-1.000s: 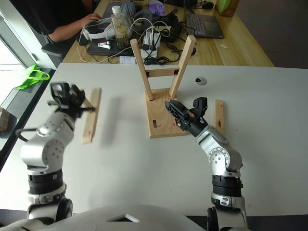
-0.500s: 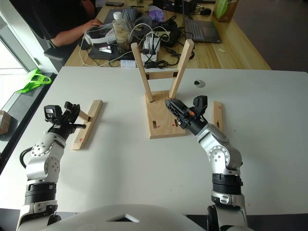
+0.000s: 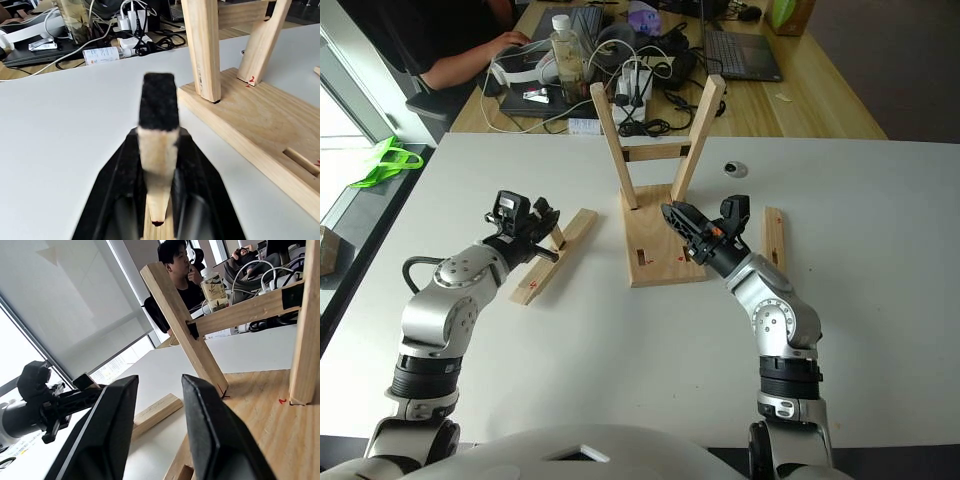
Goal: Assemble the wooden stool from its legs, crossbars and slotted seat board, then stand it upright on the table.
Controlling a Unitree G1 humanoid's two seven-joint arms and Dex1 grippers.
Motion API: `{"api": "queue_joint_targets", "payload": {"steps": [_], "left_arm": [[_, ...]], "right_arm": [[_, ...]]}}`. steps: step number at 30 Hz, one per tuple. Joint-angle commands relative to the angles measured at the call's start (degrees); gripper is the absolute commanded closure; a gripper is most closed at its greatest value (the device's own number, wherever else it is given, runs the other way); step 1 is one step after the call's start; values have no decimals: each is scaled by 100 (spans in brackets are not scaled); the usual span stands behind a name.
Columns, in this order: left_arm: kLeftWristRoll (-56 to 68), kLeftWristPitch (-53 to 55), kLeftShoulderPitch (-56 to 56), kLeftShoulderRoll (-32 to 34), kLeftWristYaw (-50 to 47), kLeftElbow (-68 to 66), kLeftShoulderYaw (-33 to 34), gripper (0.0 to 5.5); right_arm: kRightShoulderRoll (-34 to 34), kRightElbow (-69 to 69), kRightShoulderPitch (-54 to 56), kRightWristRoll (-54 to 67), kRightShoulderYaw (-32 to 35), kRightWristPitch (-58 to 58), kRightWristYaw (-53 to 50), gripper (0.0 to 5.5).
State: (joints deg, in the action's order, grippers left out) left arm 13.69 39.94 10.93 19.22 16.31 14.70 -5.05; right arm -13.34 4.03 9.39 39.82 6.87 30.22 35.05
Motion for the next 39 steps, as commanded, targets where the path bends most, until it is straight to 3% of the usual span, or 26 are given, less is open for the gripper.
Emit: {"api": "queue_joint_targets", "payload": {"steps": [1,14,20,22,26,30,34,39], "left_arm": [[-179,320,23,44,-20,-142,-138,510],[-258,-163,-216,-327,-308,-371,228,510],[-136,37,83,-387,-362,208,443,393],[-106,174,176,-344,-345,477,488,393],[420,537,976,-397,-492,1332,1236,393],[729,539,2013,-574,-736,1064,1600,393],[739,423,2201,-829,-790,546,1374,393],[-42,512,1044,-735,-681,-977,115,393]], "right_arm": [[26,-21,81,-87,7,-74,-32,392],[28,-34,93,-114,-5,-75,-6,392],[11,-22,90,-113,-1,-56,12,392],[10,-21,92,-115,1,-57,9,392],[-11,-33,118,-108,16,-49,22,392],[9,-65,171,-103,6,-46,20,392],[76,-75,210,-63,7,-55,7,392],[199,-8,128,-51,-31,-61,-7,392]]}}
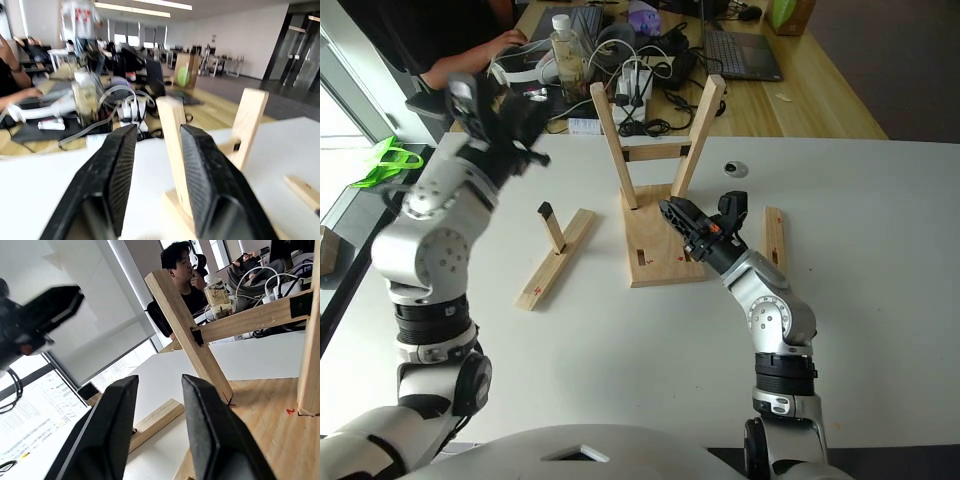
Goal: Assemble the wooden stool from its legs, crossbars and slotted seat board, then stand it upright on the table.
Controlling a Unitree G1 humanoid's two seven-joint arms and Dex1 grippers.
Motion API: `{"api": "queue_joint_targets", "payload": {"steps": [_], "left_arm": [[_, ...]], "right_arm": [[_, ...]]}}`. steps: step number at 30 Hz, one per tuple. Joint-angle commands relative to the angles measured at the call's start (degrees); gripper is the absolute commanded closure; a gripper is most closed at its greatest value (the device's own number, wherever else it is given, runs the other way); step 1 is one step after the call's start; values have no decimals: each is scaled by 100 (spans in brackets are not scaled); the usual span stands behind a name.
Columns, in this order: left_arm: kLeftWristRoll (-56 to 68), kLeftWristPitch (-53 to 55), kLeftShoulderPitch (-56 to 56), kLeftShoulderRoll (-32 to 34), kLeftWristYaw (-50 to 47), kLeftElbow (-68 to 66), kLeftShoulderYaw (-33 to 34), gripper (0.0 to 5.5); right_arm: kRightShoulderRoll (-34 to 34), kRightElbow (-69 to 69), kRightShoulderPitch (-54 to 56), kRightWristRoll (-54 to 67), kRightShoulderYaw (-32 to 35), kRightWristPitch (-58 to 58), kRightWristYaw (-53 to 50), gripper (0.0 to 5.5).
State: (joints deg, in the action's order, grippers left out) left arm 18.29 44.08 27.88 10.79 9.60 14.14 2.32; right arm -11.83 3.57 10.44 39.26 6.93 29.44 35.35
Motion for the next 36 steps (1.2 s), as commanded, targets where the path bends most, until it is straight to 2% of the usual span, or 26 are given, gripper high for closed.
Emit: {"api": "queue_joint_targets", "payload": {"steps": [1,4,8,11,13,16,20,22,24,27,30,34,36], "left_arm": [[-580,138,-774,77,-62,-1171,-678,393],[-102,-218,-499,-332,-206,-825,34,393],[939,-235,454,-624,-632,200,1210,393],[1416,-7,799,-265,-1014,759,1963,393],[926,246,326,266,-1091,635,1847,393],[212,783,-568,793,-1051,412,815,393],[-224,1084,-739,820,-753,456,-525,393],[-156,1307,-743,766,-527,762,-955,393],[175,1588,-737,567,-328,1212,-954,393],[738,2000,-594,253,-218,1632,-290,393],[541,2123,-582,617,-273,1631,-103,393],[30,2056,-1052,1491,-191,1612,-237,393],[164,2006,-1173,1468,-78,1775,65,393]], "right_arm": [[64,50,0,-13,-65,24,-36,392],[66,76,-42,-39,-94,43,-41,392],[57,99,-66,-26,-93,55,-66,392],[39,145,-118,-4,-65,69,-77,392],[40,132,-131,-4,-60,64,-72,392],[51,117,-115,-5,-68,64,-77,392],[27,175,-157,6,-48,86,-100,392],[7,164,-139,7,-62,103,-88,392],[-15,158,-115,16,-52,122,-85,392],[-44,102,-98,-8,-44,115,-66,392],[-31,122,-114,-16,-39,103,-101,392],[-32,199,-222,-23,-27,80,-134,392],[-42,236,-264,-22,-29,89,-143,392]]}}
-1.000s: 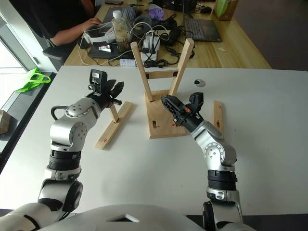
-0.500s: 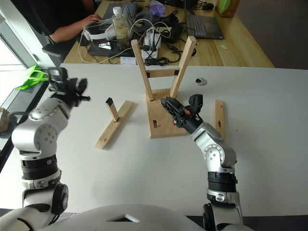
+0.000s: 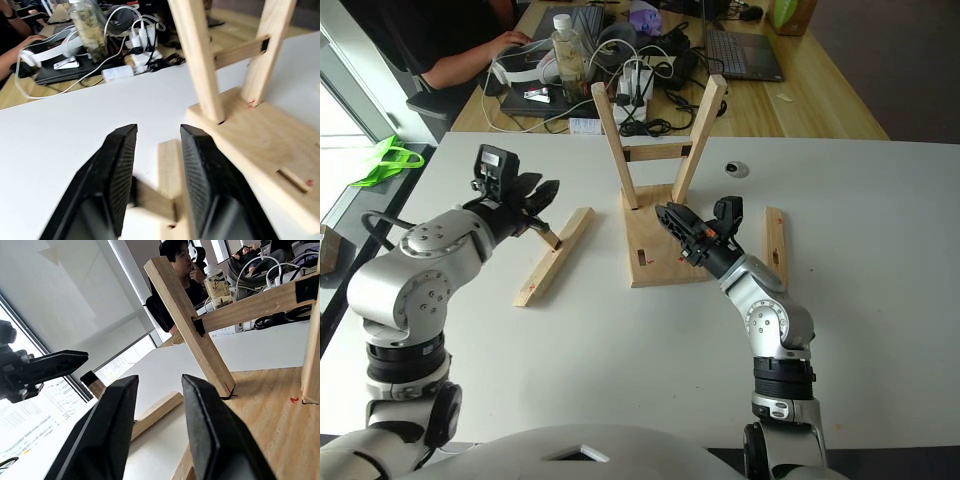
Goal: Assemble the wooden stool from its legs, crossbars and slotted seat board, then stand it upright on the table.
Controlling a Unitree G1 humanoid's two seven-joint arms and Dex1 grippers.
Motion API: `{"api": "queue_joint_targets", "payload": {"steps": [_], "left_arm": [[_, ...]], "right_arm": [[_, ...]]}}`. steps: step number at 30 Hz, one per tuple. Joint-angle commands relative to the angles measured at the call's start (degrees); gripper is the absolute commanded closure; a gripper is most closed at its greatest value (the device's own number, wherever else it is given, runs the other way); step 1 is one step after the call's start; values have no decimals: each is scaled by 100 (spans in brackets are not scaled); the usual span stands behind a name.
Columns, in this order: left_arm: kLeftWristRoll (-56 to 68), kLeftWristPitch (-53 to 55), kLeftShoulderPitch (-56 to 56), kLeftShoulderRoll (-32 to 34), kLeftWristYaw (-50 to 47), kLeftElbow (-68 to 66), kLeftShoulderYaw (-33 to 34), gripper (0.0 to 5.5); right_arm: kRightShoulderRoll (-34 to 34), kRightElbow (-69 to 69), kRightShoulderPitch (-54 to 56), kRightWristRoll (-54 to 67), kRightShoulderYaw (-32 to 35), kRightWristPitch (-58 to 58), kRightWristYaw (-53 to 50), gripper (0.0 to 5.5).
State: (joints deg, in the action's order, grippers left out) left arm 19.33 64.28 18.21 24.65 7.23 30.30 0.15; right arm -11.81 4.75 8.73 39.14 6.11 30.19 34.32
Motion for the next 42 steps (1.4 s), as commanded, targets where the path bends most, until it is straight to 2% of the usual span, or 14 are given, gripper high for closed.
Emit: {"api": "queue_joint_targets", "payload": {"steps": [1,5,8,14,16,18,19,21,25,26,30,32,37,42], "left_arm": [[367,-12,-186,-107,321,370,467,393],[1621,-157,-21,-851,886,1060,695,393],[2077,-150,-123,-949,1129,1184,526,393],[1204,-654,-455,-552,1123,-1034,154,393],[803,-1163,-335,-505,808,-1702,494,393],[604,-1542,-163,-550,296,-2073,1158,393],[571,-1598,-134,-534,78,-2134,1485,393],[618,-1506,-245,-456,16,-1931,1710,393],[990,-955,-618,-226,596,-1106,1265,393],[1001,-849,-786,-97,749,-985,1130,373],[559,-716,-1140,520,988,-1064,555,325],[253,-751,-1227,821,1083,-1228,206,325],[63,-906,-1379,782,1416,-1574,-319,325],[-99,-964,-1269,556,1228,-1974,-199,338]], "right_arm": [[-46,121,-98,-12,49,20,-41,392],[-39,146,-115,-22,33,26,-55,392],[-58,130,-90,-14,35,47,-36,392],[-25,96,-24,-32,-6,48,-36,392],[-27,131,-40,-24,-2,53,-46,392],[-41,166,-86,-17,14,50,-49,392],[-42,180,-110,-19,15,47,-52,392],[-42,156,-97,-31,-1,47,-43,392],[-41,96,-46,-46,4,30,-38,392],[-40,98,-48,-48,0,28,-37,392],[-46,84,-29,-53,2,26,-33,392],[-46,75,-21,-58,3,22,-34,392],[-28,62,-15,-79,-9,0,-49,392],[-38,35,11,-87,-11,8,-47,392]]}}
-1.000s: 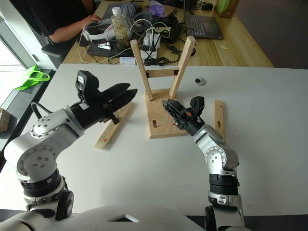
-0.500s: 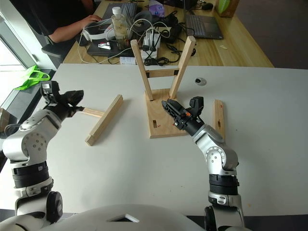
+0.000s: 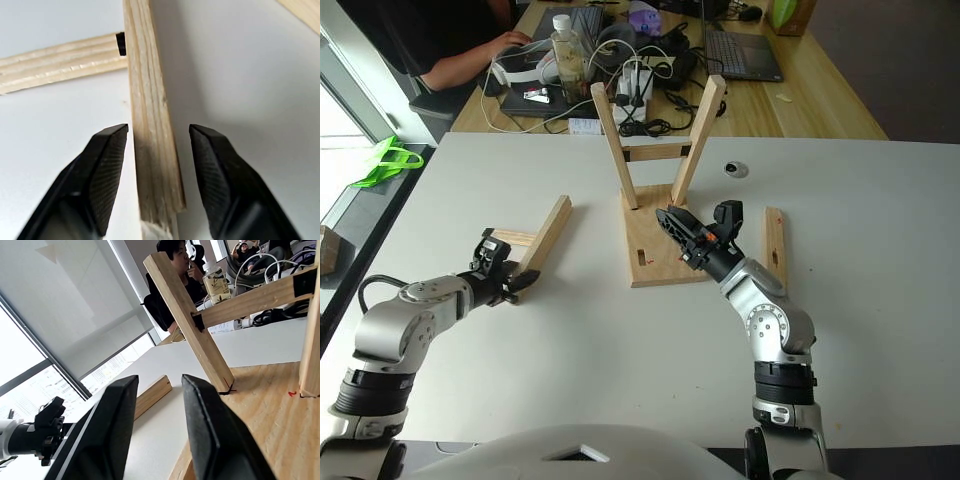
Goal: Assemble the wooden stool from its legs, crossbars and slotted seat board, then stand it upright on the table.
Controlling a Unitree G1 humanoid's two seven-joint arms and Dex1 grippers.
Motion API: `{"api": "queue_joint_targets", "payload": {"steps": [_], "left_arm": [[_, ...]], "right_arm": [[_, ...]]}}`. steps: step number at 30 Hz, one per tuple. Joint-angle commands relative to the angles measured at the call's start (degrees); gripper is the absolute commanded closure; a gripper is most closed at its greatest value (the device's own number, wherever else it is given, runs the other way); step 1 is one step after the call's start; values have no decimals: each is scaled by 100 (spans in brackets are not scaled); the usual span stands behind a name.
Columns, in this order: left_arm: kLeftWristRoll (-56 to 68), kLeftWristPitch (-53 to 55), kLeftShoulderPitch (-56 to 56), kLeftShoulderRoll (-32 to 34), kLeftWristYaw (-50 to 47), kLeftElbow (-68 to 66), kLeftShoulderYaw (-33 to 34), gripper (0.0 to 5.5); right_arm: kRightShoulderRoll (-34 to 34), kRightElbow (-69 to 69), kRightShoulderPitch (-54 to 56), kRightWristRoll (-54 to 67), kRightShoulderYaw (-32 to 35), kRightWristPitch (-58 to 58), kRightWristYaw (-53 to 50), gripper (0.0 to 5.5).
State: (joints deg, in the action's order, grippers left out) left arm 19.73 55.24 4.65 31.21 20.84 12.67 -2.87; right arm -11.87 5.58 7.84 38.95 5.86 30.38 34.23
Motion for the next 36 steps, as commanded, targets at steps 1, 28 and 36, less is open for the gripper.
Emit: {"api": "queue_joint_targets", "payload": {"steps": [1,28,36], "left_arm": [[-160,-107,97,-139,-167,-227,148,357],[-7400,-5706,833,917,-4320,770,-929,448],[-8121,-6233,1000,438,-4187,822,-1186,448]], "right_arm": [[-30,-43,103,-68,11,-5,-44,392],[1312,1474,1868,5250,764,890,-2991,327],[1476,1235,2305,5152,330,624,-3300,327]]}}
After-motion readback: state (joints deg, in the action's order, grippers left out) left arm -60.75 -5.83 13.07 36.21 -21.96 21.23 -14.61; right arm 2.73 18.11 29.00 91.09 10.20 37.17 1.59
